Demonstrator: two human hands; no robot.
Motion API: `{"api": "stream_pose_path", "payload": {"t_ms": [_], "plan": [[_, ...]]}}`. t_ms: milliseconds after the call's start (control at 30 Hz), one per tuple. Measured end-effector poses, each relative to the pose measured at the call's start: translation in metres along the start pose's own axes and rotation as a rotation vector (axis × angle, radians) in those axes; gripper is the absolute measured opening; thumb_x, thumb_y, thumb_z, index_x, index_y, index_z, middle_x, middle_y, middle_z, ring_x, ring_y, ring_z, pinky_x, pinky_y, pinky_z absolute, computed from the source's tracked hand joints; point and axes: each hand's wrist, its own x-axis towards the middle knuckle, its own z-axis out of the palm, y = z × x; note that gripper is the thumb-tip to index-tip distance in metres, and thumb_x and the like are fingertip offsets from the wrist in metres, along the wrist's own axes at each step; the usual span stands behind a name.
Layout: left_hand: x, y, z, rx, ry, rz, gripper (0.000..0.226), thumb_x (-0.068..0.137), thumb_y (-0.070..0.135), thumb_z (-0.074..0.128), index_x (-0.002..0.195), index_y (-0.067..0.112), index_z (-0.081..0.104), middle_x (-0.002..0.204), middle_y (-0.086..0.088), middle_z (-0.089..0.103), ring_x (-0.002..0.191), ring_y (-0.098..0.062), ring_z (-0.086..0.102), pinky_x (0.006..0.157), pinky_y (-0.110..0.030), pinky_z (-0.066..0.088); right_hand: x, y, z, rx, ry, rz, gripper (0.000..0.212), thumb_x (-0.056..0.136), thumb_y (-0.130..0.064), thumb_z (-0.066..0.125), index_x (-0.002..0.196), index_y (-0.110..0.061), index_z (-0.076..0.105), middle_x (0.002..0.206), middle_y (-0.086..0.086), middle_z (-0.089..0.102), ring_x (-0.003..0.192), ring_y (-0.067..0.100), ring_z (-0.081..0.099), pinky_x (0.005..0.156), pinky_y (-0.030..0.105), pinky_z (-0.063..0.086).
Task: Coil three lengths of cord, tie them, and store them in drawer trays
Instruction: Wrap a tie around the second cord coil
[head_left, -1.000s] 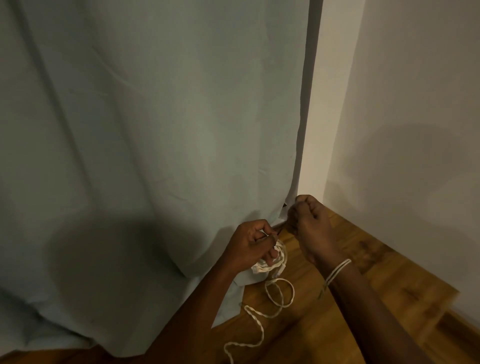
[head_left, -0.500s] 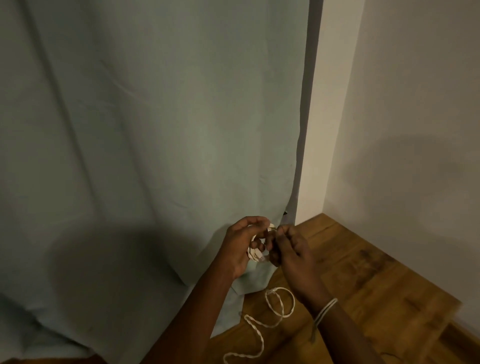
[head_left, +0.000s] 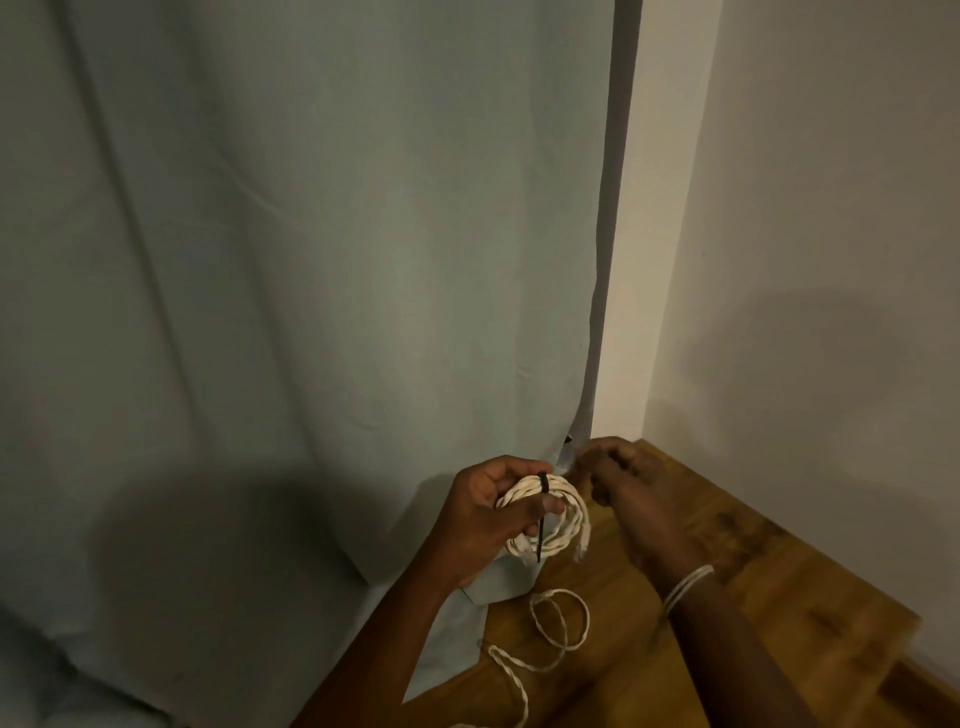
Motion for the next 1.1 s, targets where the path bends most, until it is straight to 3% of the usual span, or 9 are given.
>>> {"api": "stream_pose_path", "payload": {"t_ms": [100,167,267,367,467,767,967,1100], "plan": [[-0.003,0.005,-0.001,0.065,-0.061,0.072,0.031,0.078,0.008,0.078,0.105,0.021,0.07,0.098,0.006,0.076,0.094,-0.018,0.073,0.079,-0.026,0.058,0.011,0.0,-0.007,0.093,-0.379,0.158,0.017,0.088,-0.014,0.063,0.092,-0.012,0.079,0.096,0.015,0.075,0.091,0.03,0.071,0.082,0.037,0.059],[-0.003,0.005,-0.003,0.137,-0.082,0.109,0.031,0.078,0.01,0.079,0.107,0.018,0.07,0.102,0.002,0.076,0.095,-0.018,0.072,0.084,-0.029,0.058,0.014,0.003,-0.013,0.163,-0.552,0.255,0.02,0.084,-0.021,0.068,0.097,-0.011,0.078,0.102,0.019,0.073,0.096,0.031,0.069,0.09,0.041,0.056],[-0.005,0.001,-0.005,0.237,-0.108,0.11,0.033,0.08,0.019,0.078,0.111,0.021,0.069,0.106,0.003,0.074,0.097,-0.015,0.071,0.088,-0.034,0.059,0.017,0.011,-0.019,0.248,-0.676,0.345,0.045,0.075,-0.029,0.083,0.111,-0.004,0.072,0.113,0.023,0.069,0.102,0.031,0.068,0.092,0.04,0.056],[-0.007,-0.001,-0.005,0.359,-0.158,0.157,0.034,0.085,0.028,0.073,0.118,0.021,0.067,0.112,0.007,0.07,0.103,-0.013,0.068,0.091,-0.033,0.057,0.018,0.019,-0.023,0.334,-0.741,0.387,0.048,0.08,-0.016,0.078,0.123,0.001,0.063,0.121,0.027,0.063,0.106,0.032,0.066,0.093,0.039,0.057],[-0.006,-0.001,-0.004,0.427,-0.192,0.262,0.028,0.091,0.019,0.067,0.118,0.014,0.066,0.109,0.006,0.061,0.1,-0.013,0.065,0.087,-0.024,0.054,0.016,0.022,-0.027,0.37,-0.813,0.421,0.041,0.082,-0.005,0.07,0.122,-0.003,0.066,0.12,0.022,0.066,0.106,0.03,0.068,0.093,0.038,0.057],[-0.009,-0.019,0.003,0.635,-0.179,0.353,0.024,0.099,0.026,0.052,0.121,0.022,0.059,0.118,0.01,0.049,0.103,-0.007,0.059,0.088,-0.02,0.052,0.024,0.035,-0.035,0.358,-0.925,0.505,0.042,0.089,-0.001,0.065,0.13,0.005,0.057,0.121,0.023,0.066,0.107,0.028,0.068,0.093,0.037,0.057],[-0.004,-0.014,0.005,0.623,-0.149,0.385,0.024,0.097,0.029,0.056,0.119,0.021,0.063,0.119,0.009,0.046,0.098,-0.01,0.063,0.085,-0.019,0.054,0.023,0.033,-0.03,0.437,-0.937,0.491,0.039,0.089,0.0,0.062,0.127,-0.006,0.064,0.117,0.017,0.07,0.103,0.024,0.07,0.093,0.035,0.057],[-0.001,-0.013,0.006,0.536,-0.11,0.371,0.027,0.095,0.029,0.058,0.116,0.013,0.066,0.113,0.004,0.05,0.099,-0.012,0.063,0.085,-0.021,0.054,0.025,0.032,-0.027,0.364,-0.882,0.423,0.037,0.086,-0.011,0.069,0.123,-0.009,0.068,0.115,0.016,0.071,0.103,0.025,0.069,0.093,0.035,0.057]]}}
